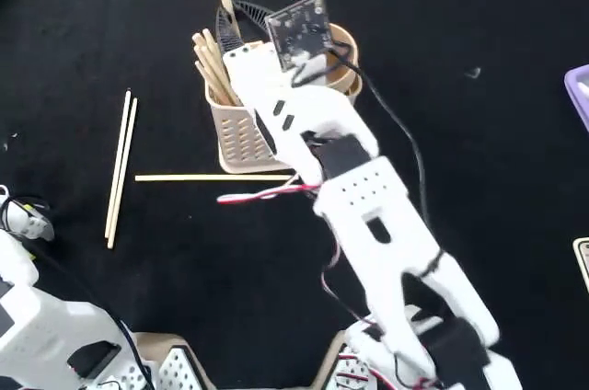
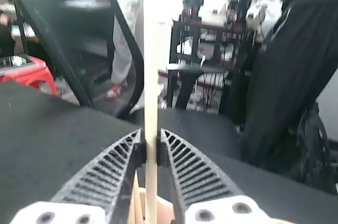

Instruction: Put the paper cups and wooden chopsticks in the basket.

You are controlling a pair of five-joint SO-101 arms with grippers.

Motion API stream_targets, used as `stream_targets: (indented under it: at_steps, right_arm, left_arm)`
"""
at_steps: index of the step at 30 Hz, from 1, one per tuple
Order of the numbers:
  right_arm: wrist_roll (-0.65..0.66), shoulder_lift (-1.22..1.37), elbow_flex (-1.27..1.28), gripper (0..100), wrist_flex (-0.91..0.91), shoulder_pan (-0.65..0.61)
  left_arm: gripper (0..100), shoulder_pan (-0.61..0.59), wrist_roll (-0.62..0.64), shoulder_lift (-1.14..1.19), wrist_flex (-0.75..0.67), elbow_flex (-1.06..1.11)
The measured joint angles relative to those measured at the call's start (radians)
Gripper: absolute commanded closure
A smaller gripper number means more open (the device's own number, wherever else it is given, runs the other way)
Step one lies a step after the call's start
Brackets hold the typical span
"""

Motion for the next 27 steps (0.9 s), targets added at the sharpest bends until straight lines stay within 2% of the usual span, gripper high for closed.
stream_targets:
  at_steps: [5, 10, 11, 20, 23, 27]
  right_arm:
    - [0.000, 0.002, 0.083, 98.1, -0.066, -0.002]
    - [0.000, 0.003, 0.163, 82.2, -0.083, -0.002]
    - [0.000, 0.003, 0.173, 81.4, -0.083, -0.002]
    - [-0.002, -0.098, 0.224, 84.1, -0.084, -0.002]
    - [-0.002, -0.249, 0.226, 83.7, 0.015, -0.002]
    - [-0.002, -0.520, 0.226, 83.6, 0.255, -0.002]
  left_arm:
    - [86, 0.015, 0.000, 0.000, 0.000, 0.000]
    - [86, 0.015, 0.000, 0.000, 0.000, 0.000]
    - [86, 0.015, 0.000, 0.000, 0.000, 0.000]
    - [86, 0.015, 0.000, 0.000, 0.000, 0.000]
    - [86, 0.015, 0.000, 0.000, 0.000, 0.000]
    - [86, 0.015, 0.000, 0.000, 0.000, 0.000]
